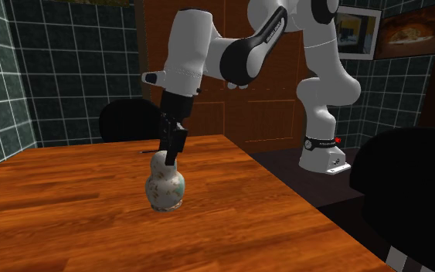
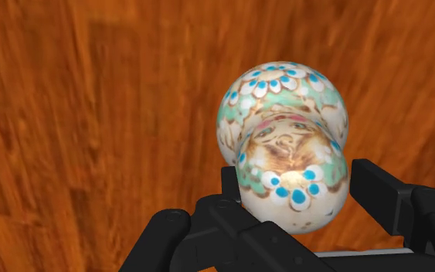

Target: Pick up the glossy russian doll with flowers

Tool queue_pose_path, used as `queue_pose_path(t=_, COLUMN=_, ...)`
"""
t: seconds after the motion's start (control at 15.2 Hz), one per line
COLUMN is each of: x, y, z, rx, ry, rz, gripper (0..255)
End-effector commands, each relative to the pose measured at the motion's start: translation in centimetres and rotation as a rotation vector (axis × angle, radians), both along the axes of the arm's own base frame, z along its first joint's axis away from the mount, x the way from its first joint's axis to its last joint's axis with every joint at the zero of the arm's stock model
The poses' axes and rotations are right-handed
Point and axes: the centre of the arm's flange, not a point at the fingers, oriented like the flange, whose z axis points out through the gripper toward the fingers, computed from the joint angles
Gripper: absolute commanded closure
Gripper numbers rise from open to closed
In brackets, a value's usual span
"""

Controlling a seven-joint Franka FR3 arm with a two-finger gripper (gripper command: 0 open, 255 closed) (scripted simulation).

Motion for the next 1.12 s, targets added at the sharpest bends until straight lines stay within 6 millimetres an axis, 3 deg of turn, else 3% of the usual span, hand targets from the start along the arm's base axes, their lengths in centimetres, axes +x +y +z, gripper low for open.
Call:
queue_pose_path(t=0.0, x=0.0, y=0.0, z=-0.1, rx=-0.001, ry=0.006, rz=0.000, gripper=255)
queue_pose_path(t=1.06, x=0.0, y=0.0, z=7.9, rx=-0.001, ry=0.006, rz=0.000, gripper=255)
